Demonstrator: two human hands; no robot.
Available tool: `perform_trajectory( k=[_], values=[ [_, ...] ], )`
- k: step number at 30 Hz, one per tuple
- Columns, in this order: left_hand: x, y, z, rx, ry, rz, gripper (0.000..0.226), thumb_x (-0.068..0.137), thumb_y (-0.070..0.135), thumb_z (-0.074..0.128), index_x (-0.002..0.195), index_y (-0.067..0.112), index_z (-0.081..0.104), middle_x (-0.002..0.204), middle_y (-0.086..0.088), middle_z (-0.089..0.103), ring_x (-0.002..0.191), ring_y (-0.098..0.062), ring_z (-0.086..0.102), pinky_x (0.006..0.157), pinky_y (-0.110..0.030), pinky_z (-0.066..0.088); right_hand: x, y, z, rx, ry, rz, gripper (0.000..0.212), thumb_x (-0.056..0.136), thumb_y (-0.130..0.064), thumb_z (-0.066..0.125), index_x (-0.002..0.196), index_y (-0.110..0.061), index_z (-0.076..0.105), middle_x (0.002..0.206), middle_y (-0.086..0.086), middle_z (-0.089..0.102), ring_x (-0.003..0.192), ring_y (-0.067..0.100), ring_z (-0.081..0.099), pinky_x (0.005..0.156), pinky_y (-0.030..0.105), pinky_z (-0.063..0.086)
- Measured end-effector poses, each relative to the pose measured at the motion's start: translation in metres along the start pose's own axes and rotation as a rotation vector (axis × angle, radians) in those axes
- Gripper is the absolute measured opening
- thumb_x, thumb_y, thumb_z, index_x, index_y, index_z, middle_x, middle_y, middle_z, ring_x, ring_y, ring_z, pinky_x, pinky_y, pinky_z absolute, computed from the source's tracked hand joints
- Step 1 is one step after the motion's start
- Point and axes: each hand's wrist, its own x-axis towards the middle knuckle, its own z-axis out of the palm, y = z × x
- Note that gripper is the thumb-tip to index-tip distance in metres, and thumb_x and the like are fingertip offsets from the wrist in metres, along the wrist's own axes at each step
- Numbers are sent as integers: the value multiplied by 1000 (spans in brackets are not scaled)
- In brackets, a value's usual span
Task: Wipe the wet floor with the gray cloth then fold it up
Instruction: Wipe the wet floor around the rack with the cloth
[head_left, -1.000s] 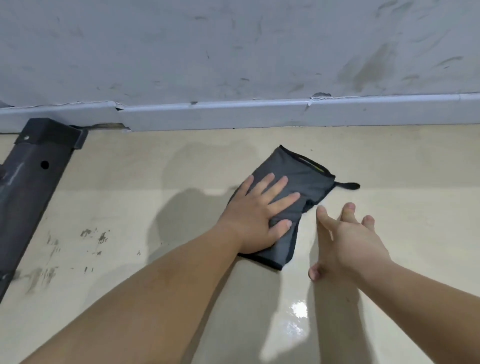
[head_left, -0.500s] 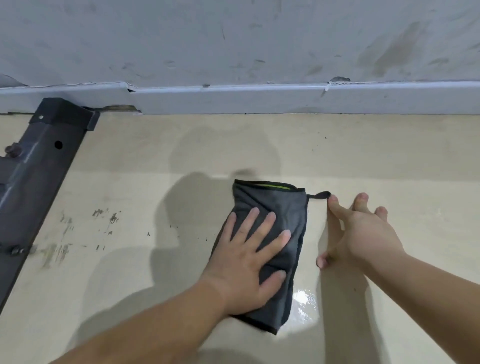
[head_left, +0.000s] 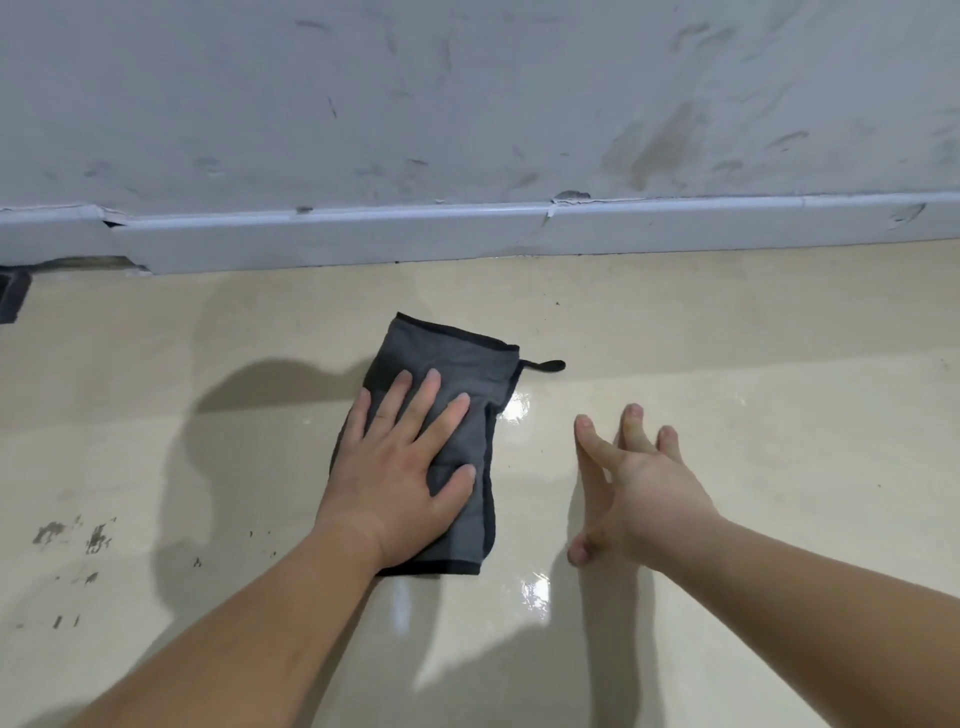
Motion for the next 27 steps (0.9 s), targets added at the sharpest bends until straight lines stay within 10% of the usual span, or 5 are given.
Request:
perform_trajectory(
  k=[4, 9, 14, 22, 27],
  values=[
    [1, -1, 5, 15, 38, -41, 73, 94, 68, 22, 161, 45, 6, 173, 8, -3, 159, -18, -5, 128, -50, 1, 3, 13, -11, 52, -51, -80, 127, 64, -52, 89, 155, -55, 1, 168, -11, -9, 156, 33, -11, 116, 51, 38],
    [4, 24, 9, 29, 22, -344, 72, 97, 63, 7, 163, 37, -7, 173, -2, -8, 158, -25, -10, 126, -53, -1, -17, 87, -33, 413, 169, -230, 68, 83, -23, 79, 144, -37, 51, 144, -15, 48, 138, 12, 47, 102, 14, 34],
    [37, 110, 13, -78, -4, -638, 71, 101, 56, 3, 163, 23, -11, 171, -14, -13, 155, -41, -15, 121, -67, -6, -22, 150, -24, 76, 54, 112, 80, 72, -33, 73, 141, -25, 33, 131, 7, 33, 124, 30, 43, 92, 41, 53],
    [59, 236, 29, 103, -29, 86, 70, 102, 58, 11, 164, 29, -5, 172, -6, -10, 157, -36, -15, 123, -61, -6, -11, 168, -10, -20, 78, 188, 102, 61, -38, 88, 145, -21, 32, 137, 15, 39, 117, 38, 52, 73, 35, 49],
    [-8, 254, 45, 58, -45, 467, 66, 103, 56, 28, 163, 30, 17, 173, -2, 6, 159, -32, -5, 125, -60, 3, -24, 190, -3, -16, 137, 65, 103, 65, -59, 82, 149, -46, 25, 167, 0, 16, 141, 24, 38, 95, 40, 51]
  ],
)
